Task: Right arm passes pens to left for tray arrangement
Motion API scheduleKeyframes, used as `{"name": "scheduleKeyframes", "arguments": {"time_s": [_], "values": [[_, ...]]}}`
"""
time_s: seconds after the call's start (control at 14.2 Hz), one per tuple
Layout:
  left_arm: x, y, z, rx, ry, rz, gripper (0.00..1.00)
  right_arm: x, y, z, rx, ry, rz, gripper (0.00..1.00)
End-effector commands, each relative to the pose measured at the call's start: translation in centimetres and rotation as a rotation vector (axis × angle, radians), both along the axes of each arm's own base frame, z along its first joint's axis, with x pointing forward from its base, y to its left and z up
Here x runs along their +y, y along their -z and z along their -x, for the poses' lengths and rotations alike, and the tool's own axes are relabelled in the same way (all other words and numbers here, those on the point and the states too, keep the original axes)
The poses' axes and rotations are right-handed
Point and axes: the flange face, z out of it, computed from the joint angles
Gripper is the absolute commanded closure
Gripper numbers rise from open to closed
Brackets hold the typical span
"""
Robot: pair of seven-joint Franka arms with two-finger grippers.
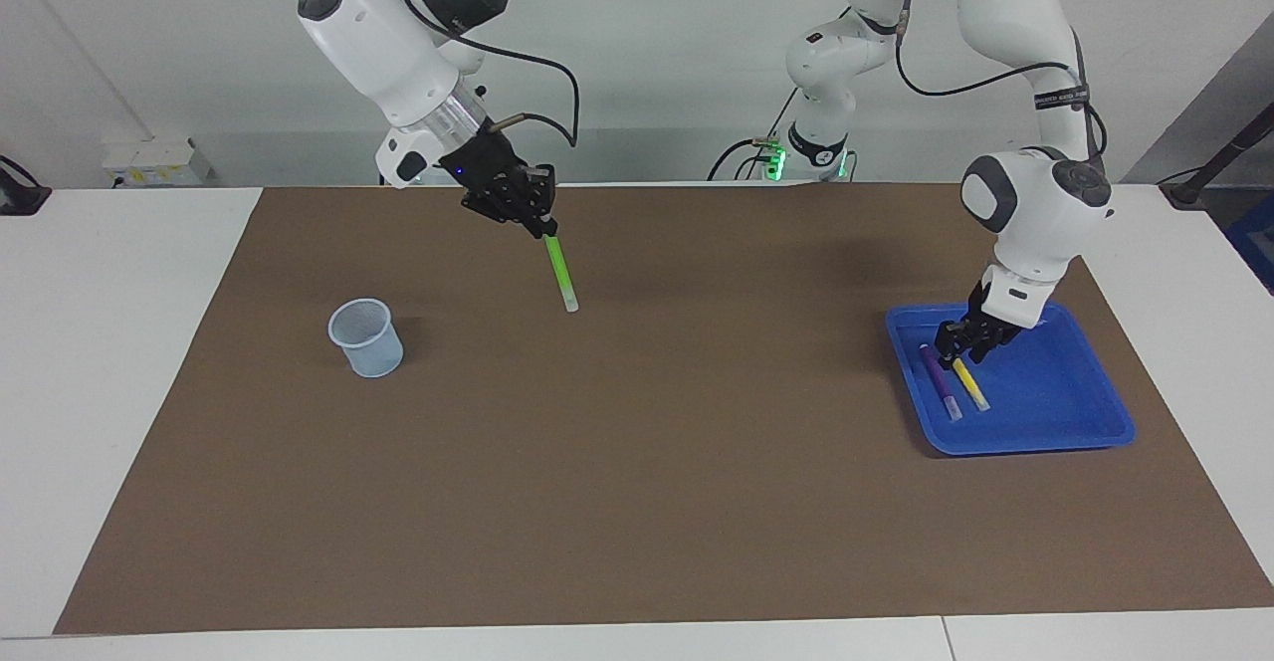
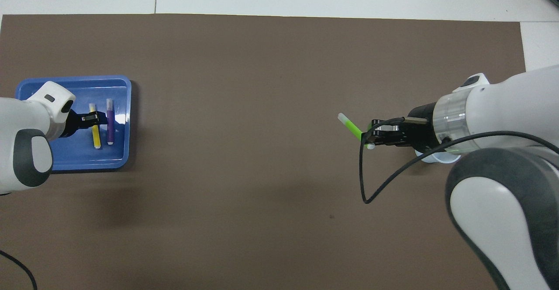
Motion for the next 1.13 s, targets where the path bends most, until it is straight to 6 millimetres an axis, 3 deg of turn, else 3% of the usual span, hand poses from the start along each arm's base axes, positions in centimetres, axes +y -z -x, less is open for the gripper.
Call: {"name": "scheduleKeyframes", "arguments": {"time_s": [0.0,0.49,0.84,1.06], "values": [[-1.4,-5.1,2.0,0.045,-0.007,-0.052,0.43,2.5,0.4,0.6,0.013,0.109,-0.060,1.00],[-2.6,-15.2,7.4,0.104,-0.027,-0.114,0.40,8.4,-0.2,1.7,0.027,0.353,-0.214,1.00],[-3.1,-19.1,10.3,0.124,-0.081,-0.129,0.39,10.1,0.8,1.7,0.027,0.370,-0.227,1.00],[-4.0,-20.8,10.6,0.131,-0.070,-0.135,0.39,10.1,0.9,1.7,0.028,0.374,-0.228,1.00]]}}
